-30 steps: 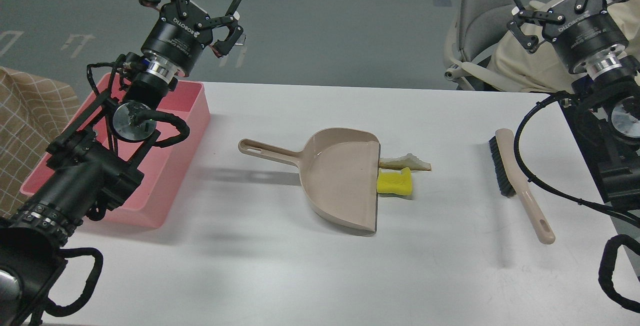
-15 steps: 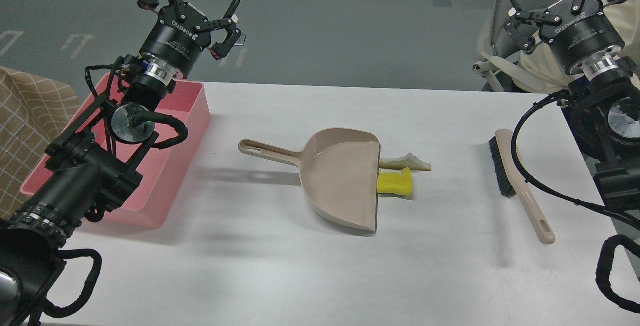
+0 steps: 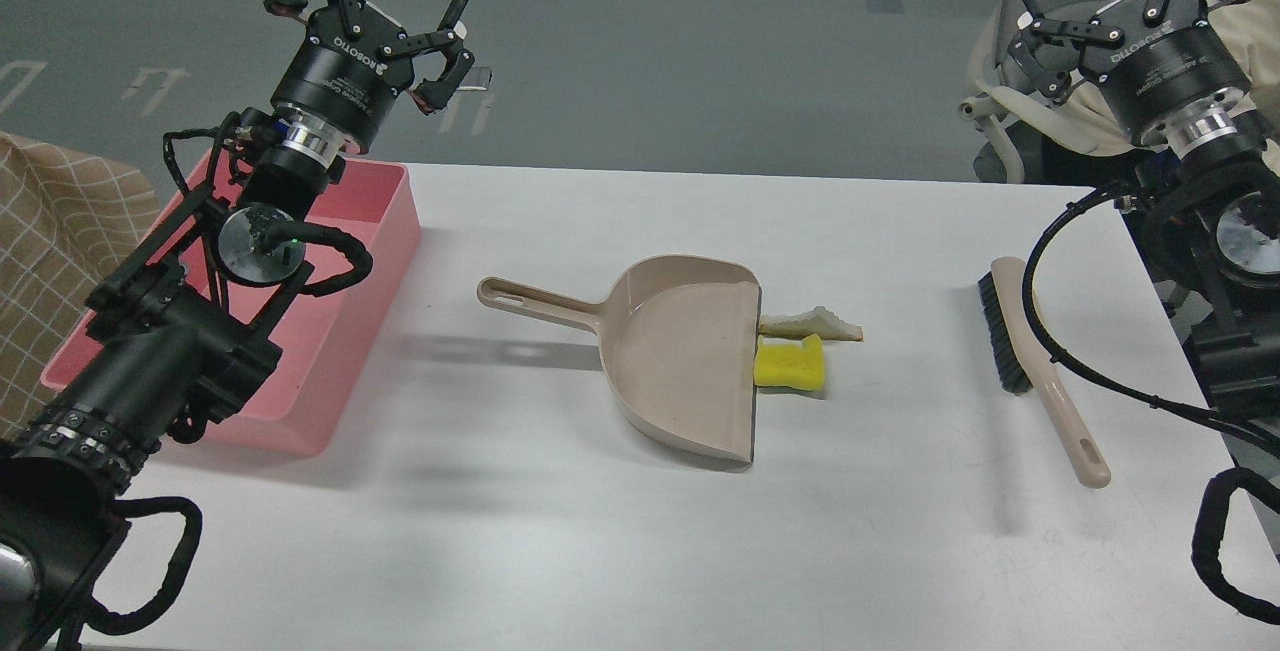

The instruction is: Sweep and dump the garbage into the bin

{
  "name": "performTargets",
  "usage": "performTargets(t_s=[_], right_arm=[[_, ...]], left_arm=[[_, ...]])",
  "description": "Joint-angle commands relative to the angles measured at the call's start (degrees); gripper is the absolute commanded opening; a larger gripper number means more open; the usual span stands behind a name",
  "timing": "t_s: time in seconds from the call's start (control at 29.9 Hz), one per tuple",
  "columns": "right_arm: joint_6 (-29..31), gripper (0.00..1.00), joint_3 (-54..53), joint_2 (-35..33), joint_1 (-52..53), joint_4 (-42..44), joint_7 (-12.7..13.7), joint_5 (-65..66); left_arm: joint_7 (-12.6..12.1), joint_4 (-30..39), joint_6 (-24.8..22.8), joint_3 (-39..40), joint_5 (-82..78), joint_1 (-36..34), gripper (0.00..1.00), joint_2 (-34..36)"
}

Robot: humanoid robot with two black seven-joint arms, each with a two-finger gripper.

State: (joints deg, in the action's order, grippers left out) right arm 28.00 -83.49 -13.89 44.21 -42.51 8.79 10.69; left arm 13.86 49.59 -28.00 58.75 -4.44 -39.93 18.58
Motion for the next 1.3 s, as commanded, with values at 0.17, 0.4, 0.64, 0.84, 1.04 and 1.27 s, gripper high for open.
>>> performTargets(t_s=[0.17, 0.4, 0.64, 0.84, 1.04, 1.27], right_arm=[[0.0, 1.0, 0.0, 0.0, 0.0, 0.1, 0.0, 0.0], [0.0, 1.0, 0.0, 0.1, -0.1, 0.2, 0.0, 0.0], [0.0, 1.0, 0.0, 0.2, -0.1, 0.2, 0.0, 0.0], [0.0, 1.0, 0.0, 0.5, -0.1, 0.2, 0.0, 0.0], [0.0, 1.0, 0.0, 0.6, -0.1, 0.2, 0.0, 0.0], [0.0, 1.0, 0.0, 0.5, -0.1, 0.2, 0.0, 0.0]], left_arm=[[0.0, 0.1, 0.0, 0.1, 0.0, 0.1, 0.98, -0.2], [0.0, 0.0, 0.0, -0.2, -0.3, 0.1, 0.98, -0.3], [0.0, 0.0, 0.0, -0.7, -0.8, 0.1, 0.98, -0.2], [0.1, 0.0, 0.0, -0.8, -0.9, 0.1, 0.98, -0.2], [0.1, 0.0, 0.0, -1.1, -1.4, 0.1, 0.98, 0.1], [1.4, 0.8, 0.0, -1.1, -7.2, 0.2, 0.98, 0.5]])
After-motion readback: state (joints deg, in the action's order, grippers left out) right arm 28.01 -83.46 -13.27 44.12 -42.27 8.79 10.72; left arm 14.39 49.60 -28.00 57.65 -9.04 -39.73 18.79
